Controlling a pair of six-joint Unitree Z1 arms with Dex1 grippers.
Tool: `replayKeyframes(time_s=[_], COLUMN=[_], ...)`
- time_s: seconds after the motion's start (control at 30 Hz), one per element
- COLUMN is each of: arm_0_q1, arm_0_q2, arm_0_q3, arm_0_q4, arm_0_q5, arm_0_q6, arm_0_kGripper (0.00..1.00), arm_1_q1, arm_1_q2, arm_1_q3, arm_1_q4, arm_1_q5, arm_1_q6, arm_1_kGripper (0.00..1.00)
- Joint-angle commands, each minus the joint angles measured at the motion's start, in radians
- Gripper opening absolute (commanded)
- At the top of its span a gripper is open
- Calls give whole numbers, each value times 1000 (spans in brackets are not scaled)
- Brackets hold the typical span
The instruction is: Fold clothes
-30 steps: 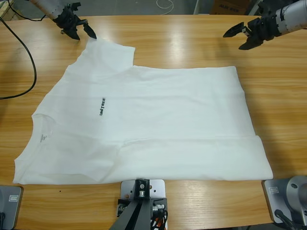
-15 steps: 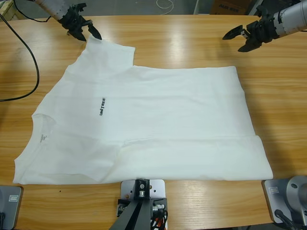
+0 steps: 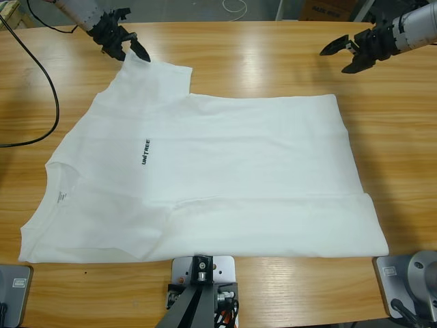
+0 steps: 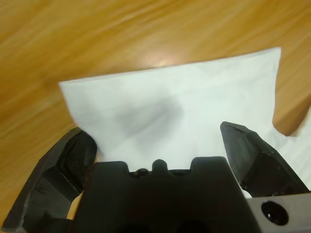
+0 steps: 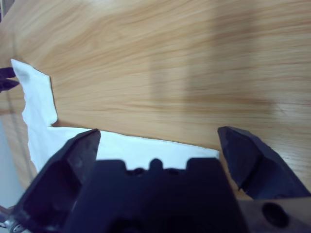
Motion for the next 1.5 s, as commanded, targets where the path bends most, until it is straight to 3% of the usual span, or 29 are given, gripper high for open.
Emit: replayKeyframes(time_s=[0.03,0.13,0.23,0.27,0.43,0.53,0.67,0.73,0.97,1.0,1.07,1.13,1.17,1.2,1.5], arm_0_q1=[-21,-26,-26,-26,-37,-47,-56,-58,-61,-61,-60,-57,-55,-52,-50], arm_0_q2=[101,106,107,107,105,101,98,95,89,87,84,79,76,74,43], arm_0_q3=[-199,-211,-215,-216,-214,-214,-214,-213,-214,-213,-213,-213,-213,-213,-204], arm_0_q4=[26,26,25,25,28,38,47,51,62,62,63,65,66,68,96], arm_0_q5=[1,10,0,-11,-18,-1,3,4,7,9,10,10,11,11,8], arm_0_q6=[56,61,64,65,67,78,95,96,107,106,105,103,102,100,96], arm_0_kGripper=[669,430,28,0,0,0,0,0,0,0,0,0,0,0,0], arm_1_q1=[-11,-51,-68,-73,-70,-65,-56,-54,-30,-25,-12,-4,1,8,67], arm_1_q2=[35,46,58,63,60,69,76,91,132,139,150,159,159,158,126], arm_1_q3=[29,37,38,39,100,167,183,178,179,179,180,180,180,180,196], arm_1_q4=[-13,34,47,55,81,48,15,0,-47,-47,-46,-46,-46,-45,-17], arm_1_q5=[-11,23,18,15,-13,-22,-29,-26,-14,-14,-17,-22,-28,-34,-159], arm_1_q6=[-4,46,42,41,41,40,38,37,27,20,16,10,7,3,-37], arm_1_kGripper=[959,889,861,860,855,721,715,574,549,468,419,223,65,0,0])
